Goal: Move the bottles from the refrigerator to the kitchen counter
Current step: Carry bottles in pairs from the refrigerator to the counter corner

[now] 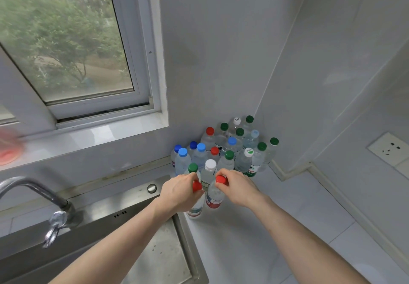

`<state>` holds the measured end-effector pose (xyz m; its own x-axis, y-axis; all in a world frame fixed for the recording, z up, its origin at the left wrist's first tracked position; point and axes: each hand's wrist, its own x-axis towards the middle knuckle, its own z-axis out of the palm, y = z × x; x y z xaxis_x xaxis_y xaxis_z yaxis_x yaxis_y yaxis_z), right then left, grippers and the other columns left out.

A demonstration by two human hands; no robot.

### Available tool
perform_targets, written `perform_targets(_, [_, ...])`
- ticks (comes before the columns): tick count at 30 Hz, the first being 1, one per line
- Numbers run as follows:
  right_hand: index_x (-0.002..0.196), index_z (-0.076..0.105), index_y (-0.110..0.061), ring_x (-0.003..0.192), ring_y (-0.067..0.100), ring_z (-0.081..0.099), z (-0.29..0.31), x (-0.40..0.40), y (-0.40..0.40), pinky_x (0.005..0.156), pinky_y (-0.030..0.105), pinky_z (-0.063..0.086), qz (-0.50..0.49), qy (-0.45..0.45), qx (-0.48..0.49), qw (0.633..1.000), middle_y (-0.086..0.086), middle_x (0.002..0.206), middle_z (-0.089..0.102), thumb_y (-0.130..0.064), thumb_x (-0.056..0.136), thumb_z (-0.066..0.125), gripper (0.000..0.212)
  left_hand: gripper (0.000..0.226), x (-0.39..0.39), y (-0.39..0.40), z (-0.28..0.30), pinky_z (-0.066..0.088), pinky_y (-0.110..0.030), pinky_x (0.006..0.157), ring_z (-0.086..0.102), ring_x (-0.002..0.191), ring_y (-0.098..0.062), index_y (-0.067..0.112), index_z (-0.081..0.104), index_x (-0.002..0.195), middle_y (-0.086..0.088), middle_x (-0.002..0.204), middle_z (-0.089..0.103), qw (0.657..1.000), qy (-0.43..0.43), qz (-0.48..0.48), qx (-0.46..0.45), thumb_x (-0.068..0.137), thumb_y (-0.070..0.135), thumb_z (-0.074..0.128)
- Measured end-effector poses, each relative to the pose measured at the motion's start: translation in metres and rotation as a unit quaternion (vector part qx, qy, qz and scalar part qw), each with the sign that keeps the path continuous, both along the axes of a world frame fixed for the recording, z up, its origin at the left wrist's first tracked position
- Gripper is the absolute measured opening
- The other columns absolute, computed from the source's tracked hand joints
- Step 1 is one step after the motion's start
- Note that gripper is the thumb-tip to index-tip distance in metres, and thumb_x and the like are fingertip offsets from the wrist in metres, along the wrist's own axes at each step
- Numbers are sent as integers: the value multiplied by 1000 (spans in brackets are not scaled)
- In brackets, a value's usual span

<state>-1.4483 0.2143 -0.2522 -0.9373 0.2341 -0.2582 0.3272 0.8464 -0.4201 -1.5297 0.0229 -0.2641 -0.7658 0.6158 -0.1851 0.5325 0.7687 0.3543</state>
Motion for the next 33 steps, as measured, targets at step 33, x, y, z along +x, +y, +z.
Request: perform_targets(33, [151, 34, -51, 93, 9, 61, 7, 75, -19, 88, 31, 53, -91, 59, -100, 989, -18, 134, 49, -9, 94, 50, 73, 45, 43, -44, 45, 48, -26, 76, 63, 106, -11, 40, 46, 138, 16, 137, 50, 997, 19, 16, 73, 95, 37, 58])
